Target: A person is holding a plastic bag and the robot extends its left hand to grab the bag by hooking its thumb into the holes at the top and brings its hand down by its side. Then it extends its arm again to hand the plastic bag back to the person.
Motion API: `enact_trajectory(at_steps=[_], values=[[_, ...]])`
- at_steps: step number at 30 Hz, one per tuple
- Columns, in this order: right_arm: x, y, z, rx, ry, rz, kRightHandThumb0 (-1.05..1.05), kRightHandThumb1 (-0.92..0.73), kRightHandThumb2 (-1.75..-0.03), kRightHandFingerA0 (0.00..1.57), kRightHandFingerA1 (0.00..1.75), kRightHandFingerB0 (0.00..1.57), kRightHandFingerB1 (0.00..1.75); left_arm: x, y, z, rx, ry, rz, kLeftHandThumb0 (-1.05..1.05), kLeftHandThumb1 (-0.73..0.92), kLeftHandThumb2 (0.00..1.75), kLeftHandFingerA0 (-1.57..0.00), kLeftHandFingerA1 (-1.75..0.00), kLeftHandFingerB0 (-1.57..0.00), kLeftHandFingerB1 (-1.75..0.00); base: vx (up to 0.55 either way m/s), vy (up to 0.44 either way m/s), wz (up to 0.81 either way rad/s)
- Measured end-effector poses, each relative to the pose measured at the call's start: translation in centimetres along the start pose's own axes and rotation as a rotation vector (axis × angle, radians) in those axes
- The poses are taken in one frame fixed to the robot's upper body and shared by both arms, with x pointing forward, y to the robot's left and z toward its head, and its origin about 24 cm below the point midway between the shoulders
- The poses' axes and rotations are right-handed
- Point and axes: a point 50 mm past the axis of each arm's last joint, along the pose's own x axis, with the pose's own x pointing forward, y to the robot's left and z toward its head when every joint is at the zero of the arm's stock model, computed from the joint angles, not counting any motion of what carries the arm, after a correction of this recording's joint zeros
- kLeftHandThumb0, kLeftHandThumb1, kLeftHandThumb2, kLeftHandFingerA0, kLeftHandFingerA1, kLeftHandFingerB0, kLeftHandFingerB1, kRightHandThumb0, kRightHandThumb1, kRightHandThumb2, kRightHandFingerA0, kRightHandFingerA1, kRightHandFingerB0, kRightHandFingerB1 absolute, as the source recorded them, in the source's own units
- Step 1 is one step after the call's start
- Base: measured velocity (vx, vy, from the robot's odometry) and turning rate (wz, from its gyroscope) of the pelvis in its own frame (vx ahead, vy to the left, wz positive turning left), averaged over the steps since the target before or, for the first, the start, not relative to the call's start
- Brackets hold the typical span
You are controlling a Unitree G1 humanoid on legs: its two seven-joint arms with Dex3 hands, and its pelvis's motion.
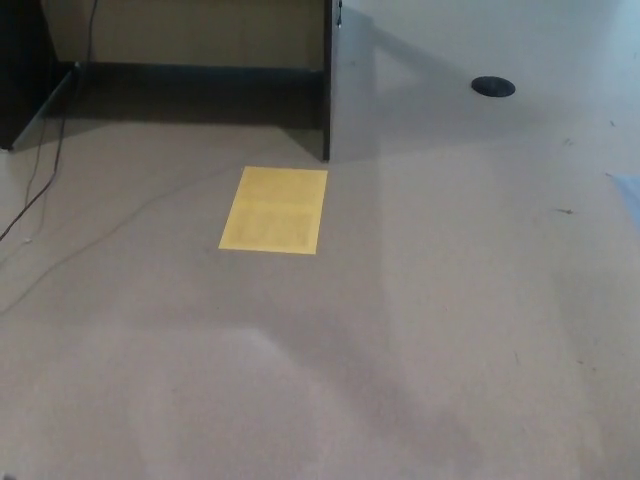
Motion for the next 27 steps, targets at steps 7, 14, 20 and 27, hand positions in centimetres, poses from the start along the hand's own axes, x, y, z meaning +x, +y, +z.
enact_trajectory(at_steps=[7, 14, 20, 27], values=[[-0.1, 0.1, -0.2, -0.002, 0.005, 0.003, -0.47, -0.75, -0.62, 0.49, 0.41, 0.21, 0.29, 4.4, 0.6, 6.0, -0.197, -0.255, 0.12, -0.04, 0.74, 0.72, -0.8, -1.62, -0.7, -1.41, 0.0, 0.0, 0.0], [-0.1, 0.1, -0.2, -0.005, 0.006, 0.003, -0.47, -0.75, -0.62, 0.48, 0.4, 0.2, 0.29, 7.8, 1.9, 13.7, -0.368, -0.522, 0.208, -0.21, 0.81, 0.69, -0.81, -1.74, -0.65, -1.5, 0.0, 0.0, 0.0], [-0.1, 0.0, -0.2, 0.001, 0.005, -0.002, -0.48, -0.74, -0.62, 0.48, 0.4, 0.2, 0.29, 10.6, 4.9, 21.1, -0.431, -0.742, 0.3, -0.17, 0.79, 0.68, -0.8, -1.73, -0.64, -1.44, 0.0, 0.0, 0.0], [-0.2, 0.0, -0.3, 0.003, 0.01, -0.003, -0.48, -0.75, -0.63, 0.49, 0.41, 0.2, 0.29, 13.2, 7.8, 28.1, -0.441, -0.877, 0.348, -0.07, 0.77, 0.69, -0.96, -1.69, -0.7, -1.47, 0.0, 0.0, 0.0]])
